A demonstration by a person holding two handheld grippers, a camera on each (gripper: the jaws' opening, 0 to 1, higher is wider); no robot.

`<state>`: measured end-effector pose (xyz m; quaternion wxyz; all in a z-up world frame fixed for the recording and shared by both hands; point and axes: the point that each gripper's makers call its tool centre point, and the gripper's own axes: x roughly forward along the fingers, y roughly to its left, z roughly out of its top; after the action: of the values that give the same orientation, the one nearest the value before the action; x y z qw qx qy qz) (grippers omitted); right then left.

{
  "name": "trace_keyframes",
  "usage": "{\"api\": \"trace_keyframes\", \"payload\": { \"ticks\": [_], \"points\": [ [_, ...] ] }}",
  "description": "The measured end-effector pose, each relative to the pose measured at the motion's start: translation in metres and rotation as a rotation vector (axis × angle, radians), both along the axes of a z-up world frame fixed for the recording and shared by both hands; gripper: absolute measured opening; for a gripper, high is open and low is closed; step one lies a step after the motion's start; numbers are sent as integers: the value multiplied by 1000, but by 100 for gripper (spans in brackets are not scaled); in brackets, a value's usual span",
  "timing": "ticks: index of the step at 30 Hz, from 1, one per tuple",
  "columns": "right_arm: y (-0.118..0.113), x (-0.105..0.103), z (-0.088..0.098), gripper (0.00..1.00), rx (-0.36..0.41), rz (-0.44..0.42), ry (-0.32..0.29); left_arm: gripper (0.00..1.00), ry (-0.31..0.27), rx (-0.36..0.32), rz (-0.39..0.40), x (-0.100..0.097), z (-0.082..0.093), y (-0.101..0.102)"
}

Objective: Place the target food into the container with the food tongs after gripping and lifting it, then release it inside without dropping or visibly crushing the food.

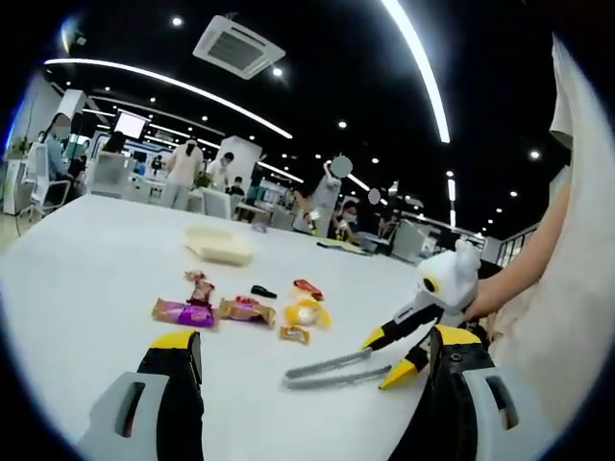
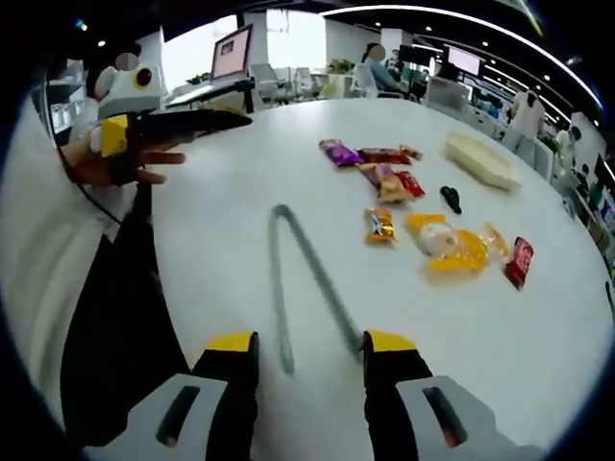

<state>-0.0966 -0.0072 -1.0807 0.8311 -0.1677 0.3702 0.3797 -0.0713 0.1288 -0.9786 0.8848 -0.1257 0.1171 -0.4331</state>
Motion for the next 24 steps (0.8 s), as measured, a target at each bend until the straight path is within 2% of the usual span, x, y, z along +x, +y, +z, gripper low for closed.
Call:
{"api": "trace_keyframes", "payload": {
  "ticks": [10,24],
  "points": [
    [-2,3,1,35,10,-32,-13,99,2,0,11,-1,0,2],
    [-2,0,1,34,12,-20,-17,99,32,-7,19,-4,-6,3]
  ]
}}
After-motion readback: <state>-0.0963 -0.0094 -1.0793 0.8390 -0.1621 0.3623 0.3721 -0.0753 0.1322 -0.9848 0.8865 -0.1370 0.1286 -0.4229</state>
